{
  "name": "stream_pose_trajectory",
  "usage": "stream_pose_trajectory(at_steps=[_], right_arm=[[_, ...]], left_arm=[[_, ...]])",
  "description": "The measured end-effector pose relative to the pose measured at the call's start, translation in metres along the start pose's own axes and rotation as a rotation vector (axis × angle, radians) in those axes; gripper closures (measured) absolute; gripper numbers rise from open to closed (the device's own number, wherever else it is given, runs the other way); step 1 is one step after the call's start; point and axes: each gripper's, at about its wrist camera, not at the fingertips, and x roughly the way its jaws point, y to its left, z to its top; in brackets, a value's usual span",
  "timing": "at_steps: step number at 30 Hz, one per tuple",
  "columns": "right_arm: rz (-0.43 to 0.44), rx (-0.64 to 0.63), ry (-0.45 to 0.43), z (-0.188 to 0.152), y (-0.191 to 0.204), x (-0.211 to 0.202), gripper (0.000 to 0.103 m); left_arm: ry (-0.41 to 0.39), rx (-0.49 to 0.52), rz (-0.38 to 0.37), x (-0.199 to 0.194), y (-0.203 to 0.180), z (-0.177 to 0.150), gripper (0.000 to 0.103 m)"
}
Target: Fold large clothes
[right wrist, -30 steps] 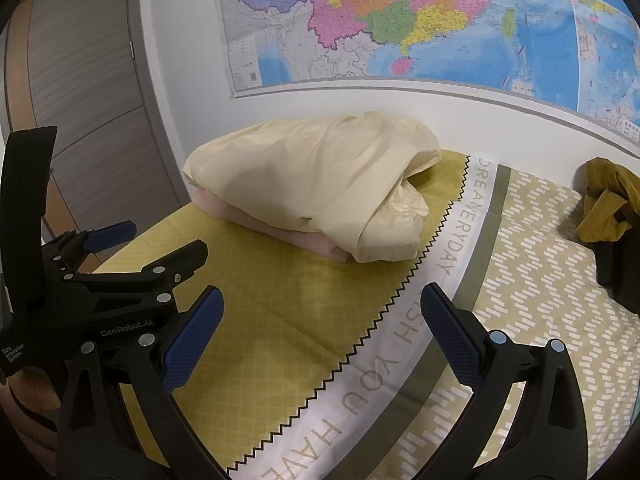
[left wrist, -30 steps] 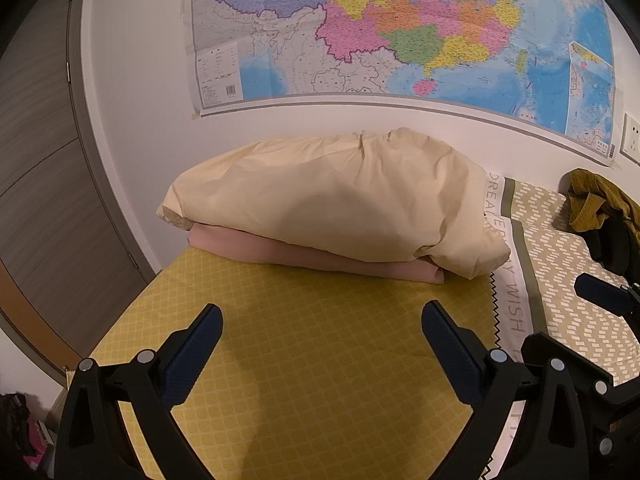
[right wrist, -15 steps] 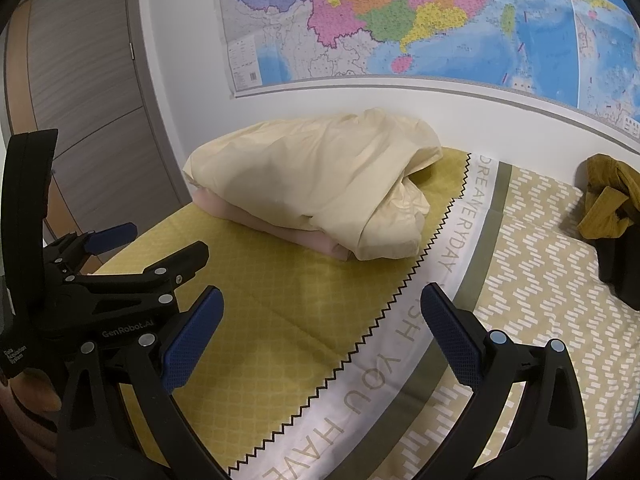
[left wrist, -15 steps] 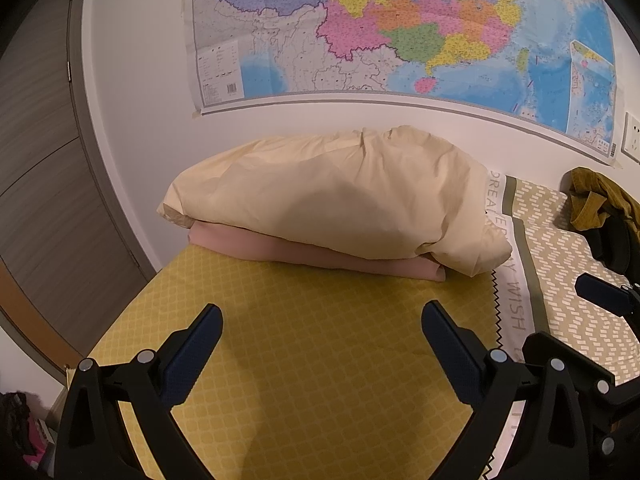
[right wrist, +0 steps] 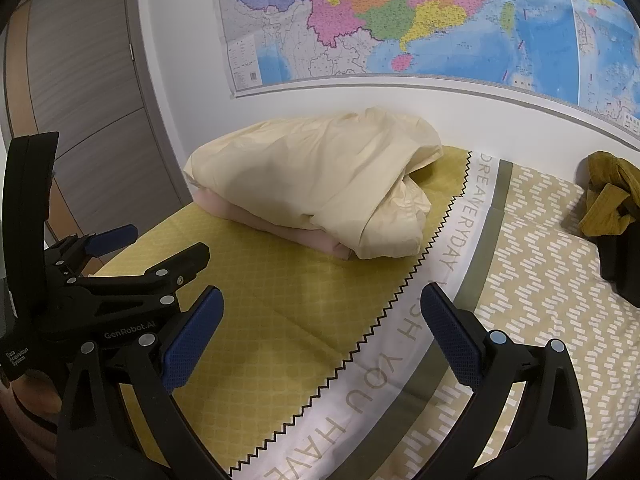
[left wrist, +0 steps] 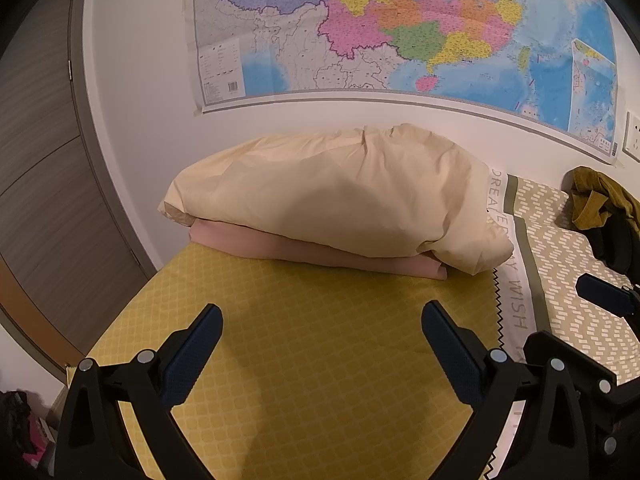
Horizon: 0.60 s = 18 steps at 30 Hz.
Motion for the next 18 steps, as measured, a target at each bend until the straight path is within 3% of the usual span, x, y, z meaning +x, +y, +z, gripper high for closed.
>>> stream_pose_trajectory(at_steps=[18], right_arm=[[-0.002, 0.001, -0.012, -0.003, 0.006, -0.002, 0.006]], left_arm=[[-0.031, -0.011, 0.014, -0.011, 0.0, -0.003, 0.007]])
